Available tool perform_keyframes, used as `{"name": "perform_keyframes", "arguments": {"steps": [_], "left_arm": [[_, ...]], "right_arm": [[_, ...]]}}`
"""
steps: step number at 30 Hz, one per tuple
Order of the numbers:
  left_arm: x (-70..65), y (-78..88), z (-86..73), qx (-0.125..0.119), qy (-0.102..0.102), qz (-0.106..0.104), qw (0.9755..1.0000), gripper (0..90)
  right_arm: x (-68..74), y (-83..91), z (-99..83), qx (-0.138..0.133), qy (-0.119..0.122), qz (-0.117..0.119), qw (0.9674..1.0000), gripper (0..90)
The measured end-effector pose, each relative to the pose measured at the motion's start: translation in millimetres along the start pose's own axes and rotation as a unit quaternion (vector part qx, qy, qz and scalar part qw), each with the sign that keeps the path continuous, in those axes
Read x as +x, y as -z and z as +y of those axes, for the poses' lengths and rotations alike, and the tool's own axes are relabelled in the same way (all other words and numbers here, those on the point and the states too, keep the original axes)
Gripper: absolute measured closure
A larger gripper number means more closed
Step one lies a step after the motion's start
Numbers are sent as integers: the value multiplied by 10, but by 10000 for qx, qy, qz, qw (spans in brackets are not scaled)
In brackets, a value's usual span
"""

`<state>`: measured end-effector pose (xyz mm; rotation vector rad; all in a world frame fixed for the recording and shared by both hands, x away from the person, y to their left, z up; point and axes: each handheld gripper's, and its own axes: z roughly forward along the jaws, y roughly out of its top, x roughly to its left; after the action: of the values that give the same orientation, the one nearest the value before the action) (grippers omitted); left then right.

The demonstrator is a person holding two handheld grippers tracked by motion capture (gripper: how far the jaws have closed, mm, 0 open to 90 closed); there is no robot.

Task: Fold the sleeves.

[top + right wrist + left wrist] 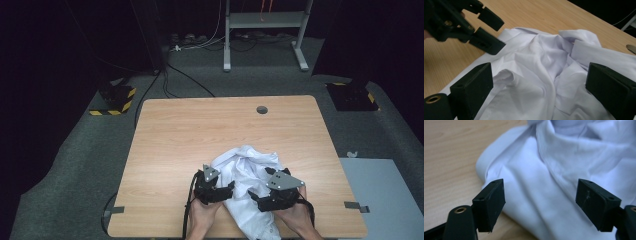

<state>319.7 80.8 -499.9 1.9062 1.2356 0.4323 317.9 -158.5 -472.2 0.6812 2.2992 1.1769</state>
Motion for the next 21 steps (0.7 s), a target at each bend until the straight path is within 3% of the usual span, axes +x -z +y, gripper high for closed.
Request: {"name": "perform_keyframes", "arguments": {"steps": [5, 8, 12, 15, 21], "left_arm": [[-29, -111, -175, 192, 32, -26, 9998, 235], [-29, -168, -217, 263, 16, 12, 9997, 237], [-38, -180, -227, 286, -81, 77, 9995, 244], [-42, -202, -232, 289, -99, 87, 9995, 246], [-40, -257, -230, 280, -108, 110, 9995, 245]], "right_arm": [[9, -106, -34, 308, 153, -256, 9991, 90], [-84, -104, -79, 303, 15, -421, 9987, 100], [-335, -19, -193, 239, -484, -622, 9966, 101], [-514, 60, -299, 165, -937, -669, 9932, 101], [-686, 103, -536, 260, -1433, -505, 9881, 117]]}}
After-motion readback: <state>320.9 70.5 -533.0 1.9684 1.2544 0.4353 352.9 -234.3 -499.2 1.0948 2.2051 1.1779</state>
